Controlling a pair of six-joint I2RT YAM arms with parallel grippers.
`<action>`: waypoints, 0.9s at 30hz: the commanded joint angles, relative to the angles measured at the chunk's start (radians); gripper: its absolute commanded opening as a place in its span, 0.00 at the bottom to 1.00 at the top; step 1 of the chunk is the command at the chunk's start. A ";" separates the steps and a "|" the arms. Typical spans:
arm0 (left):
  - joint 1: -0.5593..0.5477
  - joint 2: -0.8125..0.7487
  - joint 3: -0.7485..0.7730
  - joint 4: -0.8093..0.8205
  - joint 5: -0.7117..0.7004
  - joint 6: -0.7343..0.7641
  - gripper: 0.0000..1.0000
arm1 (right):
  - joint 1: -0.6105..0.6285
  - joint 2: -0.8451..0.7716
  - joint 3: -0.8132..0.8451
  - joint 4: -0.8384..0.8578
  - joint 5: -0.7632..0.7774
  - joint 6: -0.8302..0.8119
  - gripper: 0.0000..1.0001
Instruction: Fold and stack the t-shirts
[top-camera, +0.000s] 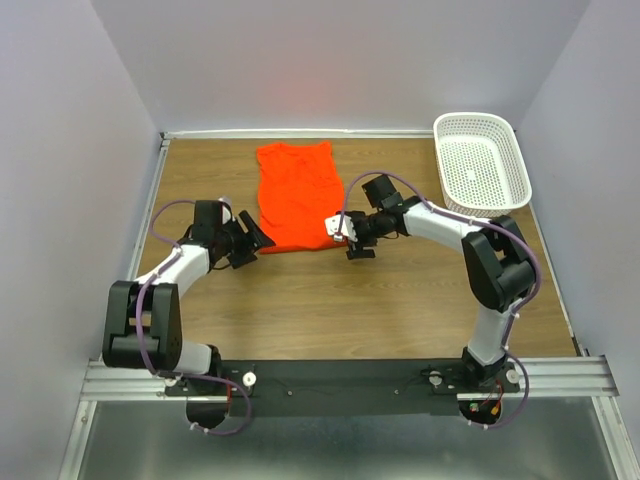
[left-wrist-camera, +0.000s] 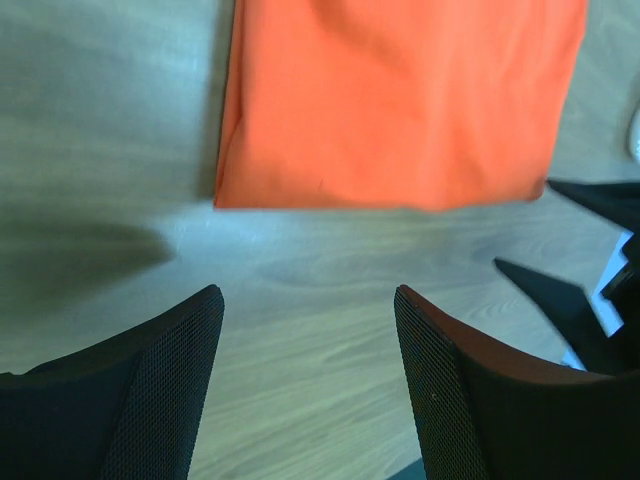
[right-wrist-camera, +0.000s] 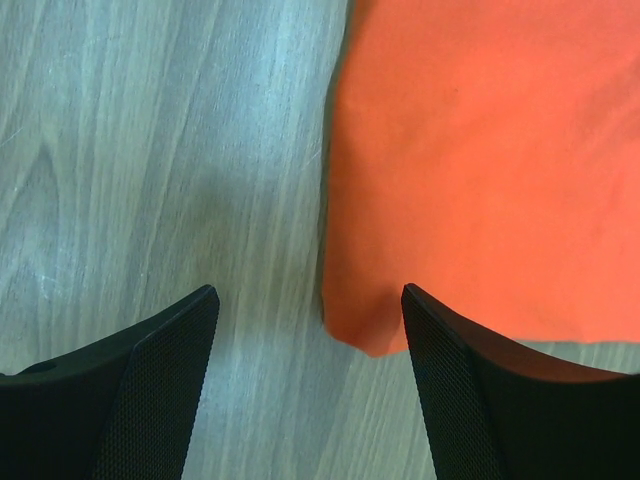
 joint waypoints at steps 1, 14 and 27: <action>-0.001 0.068 0.045 0.078 -0.063 -0.035 0.77 | 0.011 0.025 0.006 0.047 0.062 0.019 0.81; -0.001 0.166 0.061 0.031 -0.145 -0.046 0.71 | 0.013 0.052 -0.003 0.074 0.094 0.013 0.72; -0.022 0.286 0.122 0.017 -0.125 -0.046 0.62 | 0.022 0.106 0.038 0.080 0.140 0.036 0.57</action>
